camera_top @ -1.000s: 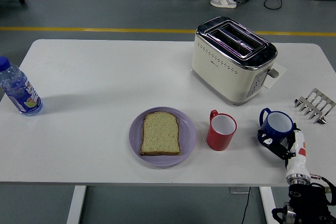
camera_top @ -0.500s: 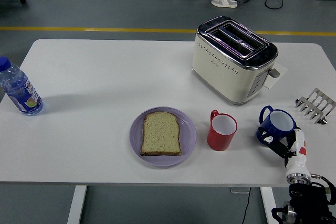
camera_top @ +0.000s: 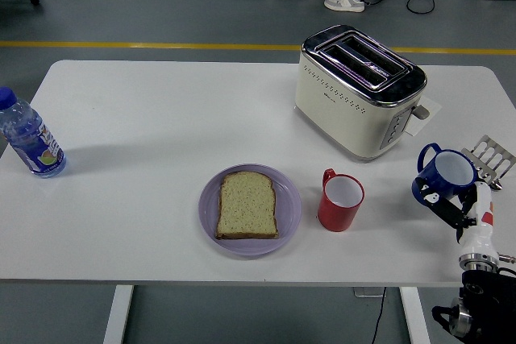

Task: Pick up the cup,pour liquid into bread,place the cup on the desk

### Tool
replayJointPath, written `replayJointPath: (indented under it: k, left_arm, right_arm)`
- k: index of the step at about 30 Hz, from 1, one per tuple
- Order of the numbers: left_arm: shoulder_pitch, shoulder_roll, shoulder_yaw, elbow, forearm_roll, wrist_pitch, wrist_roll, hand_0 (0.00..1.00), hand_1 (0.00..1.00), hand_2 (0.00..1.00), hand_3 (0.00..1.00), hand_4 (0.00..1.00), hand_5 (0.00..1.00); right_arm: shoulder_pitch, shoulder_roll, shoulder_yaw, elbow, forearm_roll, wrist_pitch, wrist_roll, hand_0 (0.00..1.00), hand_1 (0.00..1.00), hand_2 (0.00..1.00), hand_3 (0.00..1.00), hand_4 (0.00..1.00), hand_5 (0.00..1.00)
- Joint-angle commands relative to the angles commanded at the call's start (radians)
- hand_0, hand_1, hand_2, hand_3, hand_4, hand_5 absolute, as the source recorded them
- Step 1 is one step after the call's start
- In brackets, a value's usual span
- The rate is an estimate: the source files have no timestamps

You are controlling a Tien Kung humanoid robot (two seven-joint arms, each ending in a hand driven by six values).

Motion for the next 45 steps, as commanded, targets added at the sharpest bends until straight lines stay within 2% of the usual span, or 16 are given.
replayJointPath:
  k: [2,3,6,8,13,15,17,20,21,27,32,40,43,45]
  left_arm:
    - [0.000,0.000,0.000,0.000,0.001,0.000,0.000,0.634,0.647,0.656,0.509,0.239,0.847]
    - [0.000,0.000,0.001,0.000,0.001,0.000,0.000,0.634,0.647,0.656,0.508,0.238,0.845]
    - [0.000,0.000,0.000,0.000,0.003,0.000,0.000,0.634,0.647,0.656,0.508,0.238,0.845]
    - [0.001,0.001,0.001,0.000,0.002,0.000,0.000,0.634,0.647,0.656,0.508,0.238,0.845]
    - [0.004,0.001,0.005,0.000,0.003,0.000,0.000,0.635,0.647,0.655,0.508,0.239,0.848]
    - [0.005,0.001,0.006,0.000,0.003,0.000,0.000,0.635,0.647,0.656,0.508,0.236,0.843]
    - [0.007,0.001,0.008,0.000,0.002,0.000,0.000,0.635,0.647,0.656,0.508,0.236,0.843]
    - [0.008,0.001,0.009,0.001,0.001,0.000,0.000,0.635,0.647,0.656,0.508,0.236,0.843]
    - [0.009,0.001,0.010,0.001,0.000,0.000,0.000,0.635,0.647,0.656,0.508,0.238,0.845]
    - [0.011,0.000,0.015,0.001,-0.002,0.000,0.000,0.635,0.647,0.656,0.508,0.237,0.845]
    - [0.009,0.001,0.014,0.000,-0.002,0.000,0.000,0.635,0.647,0.656,0.508,0.237,0.845]
    - [0.003,0.002,0.000,-0.001,-0.003,0.001,-0.001,0.635,0.647,0.656,0.508,0.241,0.848]
    - [0.001,0.001,-0.001,-0.001,-0.002,0.001,-0.001,0.635,0.647,0.656,0.508,0.241,0.848]
    - [0.000,0.001,-0.001,-0.001,-0.002,0.001,-0.001,0.635,0.646,0.656,0.508,0.238,0.845]
  right_arm:
    - [-0.011,-0.011,0.023,0.040,-0.035,-0.010,-0.036,0.454,0.454,0.565,0.593,0.756,0.002]
    - [-0.016,-0.014,0.032,0.059,-0.051,-0.014,-0.052,0.406,0.441,0.561,0.552,0.759,0.002]
    - [-0.029,-0.025,0.057,0.109,-0.104,-0.024,-0.100,0.406,0.441,0.561,0.552,0.759,0.002]
    - [-0.045,-0.035,0.089,0.168,-0.163,-0.029,-0.164,0.406,0.441,0.561,0.552,0.759,0.002]
    - [-0.064,-0.048,0.142,0.298,-0.303,0.006,-0.346,0.411,0.425,0.562,0.548,0.743,0.002]
    - [-0.066,-0.051,0.148,0.328,-0.330,0.009,-0.407,0.379,0.404,0.555,0.548,0.747,0.002]
    - [-0.068,-0.060,0.156,0.383,-0.380,0.018,-0.478,0.379,0.404,0.555,0.548,0.747,0.002]
    - [-0.066,-0.067,0.161,0.424,-0.431,0.031,-0.552,0.379,0.404,0.555,0.548,0.747,0.002]
    - [-0.062,-0.073,0.163,0.445,-0.473,0.055,-0.593,0.362,0.391,0.549,0.547,0.766,0.002]
    - [-0.036,-0.088,0.147,0.508,-0.638,0.121,-0.735,0.365,0.392,0.554,0.550,0.755,0.002]
    - [0.004,-0.095,0.110,0.545,-0.714,0.169,-0.805,0.365,0.392,0.554,0.550,0.755,0.002]
    - [0.110,-0.112,0.015,0.525,-0.768,0.205,-0.873,0.367,0.417,0.560,0.555,0.723,0.002]
    - [0.184,-0.133,-0.062,0.517,-0.790,0.247,-0.918,0.367,0.417,0.560,0.555,0.723,0.002]
    - [0.215,-0.138,-0.094,0.516,-0.800,0.259,-0.931,0.381,0.428,0.563,0.557,0.717,0.002]
